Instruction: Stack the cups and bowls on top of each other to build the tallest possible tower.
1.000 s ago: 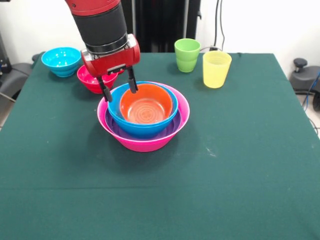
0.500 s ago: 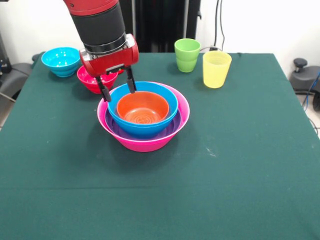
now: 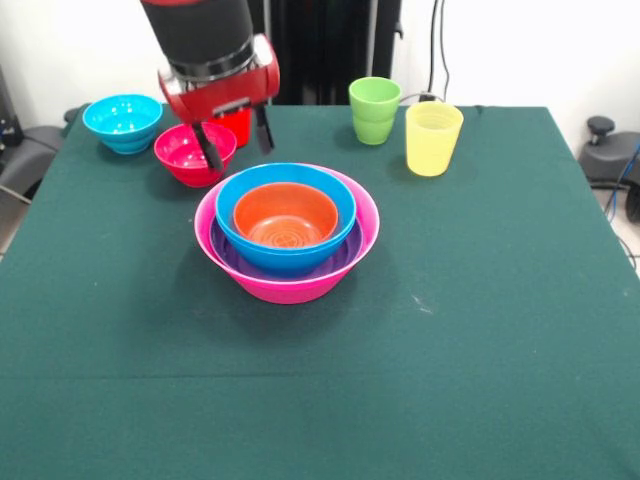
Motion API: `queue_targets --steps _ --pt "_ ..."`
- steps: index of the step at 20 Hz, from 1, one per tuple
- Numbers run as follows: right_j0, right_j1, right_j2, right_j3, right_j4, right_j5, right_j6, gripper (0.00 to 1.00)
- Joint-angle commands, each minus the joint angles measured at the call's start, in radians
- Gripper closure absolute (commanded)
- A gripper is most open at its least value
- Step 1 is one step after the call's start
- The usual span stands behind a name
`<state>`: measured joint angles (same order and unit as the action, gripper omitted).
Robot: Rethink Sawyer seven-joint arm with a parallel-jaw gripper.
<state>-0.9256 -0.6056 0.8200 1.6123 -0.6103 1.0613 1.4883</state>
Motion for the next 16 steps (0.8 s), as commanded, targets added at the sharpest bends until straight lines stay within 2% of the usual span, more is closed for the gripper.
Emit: queue_targets --steps 1,4,7,13,16 --pt "0.070 -0.127 0.018 -0.123 0.060 0.307 -0.216 0.00" --pt "0.049 -0.145 0.039 -0.122 0.084 0.336 -0.231 0.00" --pt "0.017 -0.138 0.056 -0.093 0.078 0.301 -0.258 0.00" --pt "-0.131 -0.110 0.116 -0.012 0.046 0.202 -0.405 0.00" --pt "-0.162 -0.097 0.137 -0.009 0.031 0.206 -0.428 0.00"
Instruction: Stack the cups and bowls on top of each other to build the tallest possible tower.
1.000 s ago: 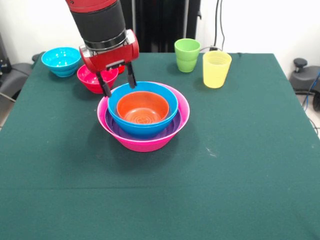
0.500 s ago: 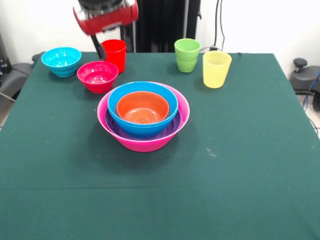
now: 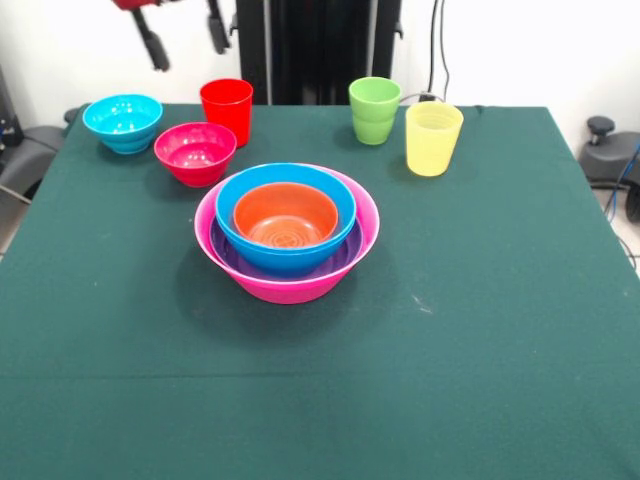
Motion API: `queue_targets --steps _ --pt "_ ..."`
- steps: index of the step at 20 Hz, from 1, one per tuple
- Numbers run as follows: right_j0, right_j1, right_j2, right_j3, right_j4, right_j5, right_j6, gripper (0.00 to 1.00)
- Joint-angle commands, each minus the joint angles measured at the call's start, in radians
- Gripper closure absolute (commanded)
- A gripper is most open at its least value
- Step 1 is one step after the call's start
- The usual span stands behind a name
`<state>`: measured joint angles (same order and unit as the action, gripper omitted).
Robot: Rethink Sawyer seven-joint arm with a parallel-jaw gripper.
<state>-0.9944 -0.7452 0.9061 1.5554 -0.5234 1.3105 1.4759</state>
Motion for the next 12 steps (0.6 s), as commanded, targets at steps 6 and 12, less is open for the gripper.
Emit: queue_targets --steps 6,12 --pt "-0.103 0.053 0.077 0.071 -0.084 -0.066 -0.385 0.00" --pt "-0.112 0.044 0.087 0.117 -0.102 -0.118 -0.357 0.00"
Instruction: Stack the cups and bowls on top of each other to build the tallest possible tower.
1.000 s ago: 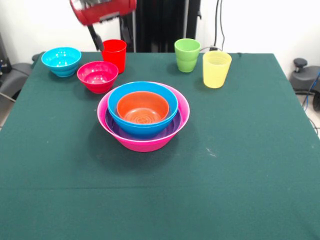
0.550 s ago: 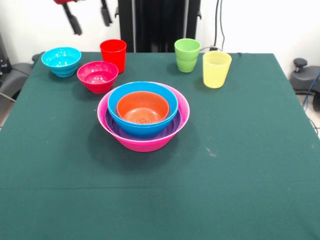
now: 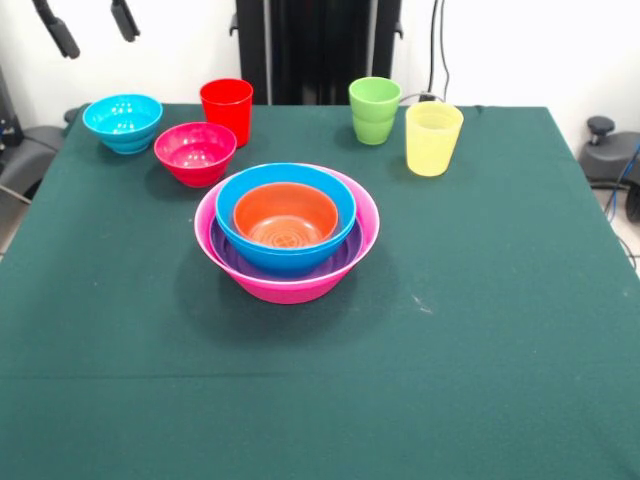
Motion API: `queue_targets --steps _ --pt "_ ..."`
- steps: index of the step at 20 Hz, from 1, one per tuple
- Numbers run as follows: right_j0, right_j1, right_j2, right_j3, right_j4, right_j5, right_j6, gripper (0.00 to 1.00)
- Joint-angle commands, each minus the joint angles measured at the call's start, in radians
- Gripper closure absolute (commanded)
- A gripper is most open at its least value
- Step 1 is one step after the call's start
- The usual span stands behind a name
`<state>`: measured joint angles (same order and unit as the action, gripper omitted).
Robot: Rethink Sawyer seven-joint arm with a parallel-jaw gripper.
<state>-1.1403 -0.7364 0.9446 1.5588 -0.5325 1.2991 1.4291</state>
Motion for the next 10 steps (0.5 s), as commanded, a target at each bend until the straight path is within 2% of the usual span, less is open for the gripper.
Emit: queue_targets --steps 1,10 --pt "0.030 0.033 0.051 0.120 -0.094 -0.112 -0.309 0.00" --pt "0.033 0.028 0.048 0.153 -0.121 -0.151 -0.281 0.00"
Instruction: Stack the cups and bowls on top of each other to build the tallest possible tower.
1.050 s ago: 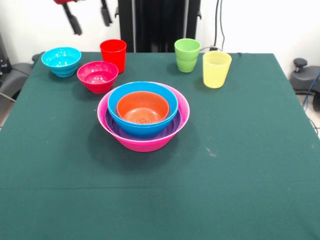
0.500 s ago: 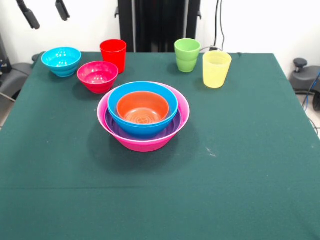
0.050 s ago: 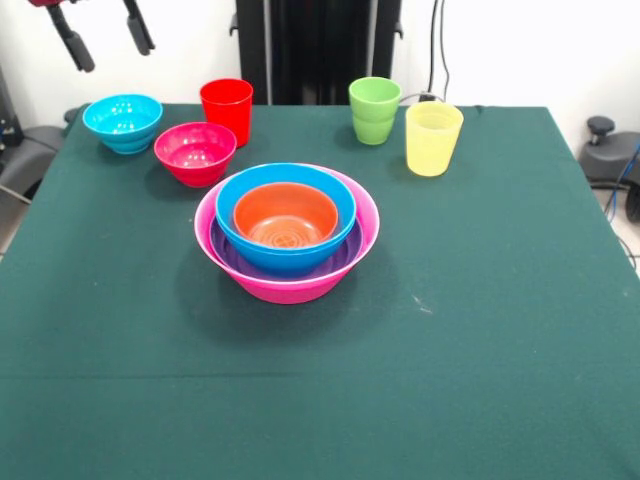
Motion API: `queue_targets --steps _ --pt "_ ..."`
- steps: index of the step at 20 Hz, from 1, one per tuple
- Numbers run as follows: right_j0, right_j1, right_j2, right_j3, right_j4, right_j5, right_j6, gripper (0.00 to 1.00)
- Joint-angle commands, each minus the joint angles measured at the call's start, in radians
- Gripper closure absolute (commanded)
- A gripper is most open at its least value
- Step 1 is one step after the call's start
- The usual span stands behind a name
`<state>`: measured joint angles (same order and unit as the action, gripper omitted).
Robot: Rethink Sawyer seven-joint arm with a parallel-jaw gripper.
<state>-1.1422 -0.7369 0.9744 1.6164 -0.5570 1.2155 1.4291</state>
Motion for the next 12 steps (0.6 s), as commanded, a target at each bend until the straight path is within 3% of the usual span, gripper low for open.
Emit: queue_targets --steps 1,12 --pt "0.035 0.028 0.018 0.100 -0.099 -0.073 -0.277 0.00" --pt "0.025 0.020 0.028 0.139 -0.110 -0.107 -0.255 0.00"
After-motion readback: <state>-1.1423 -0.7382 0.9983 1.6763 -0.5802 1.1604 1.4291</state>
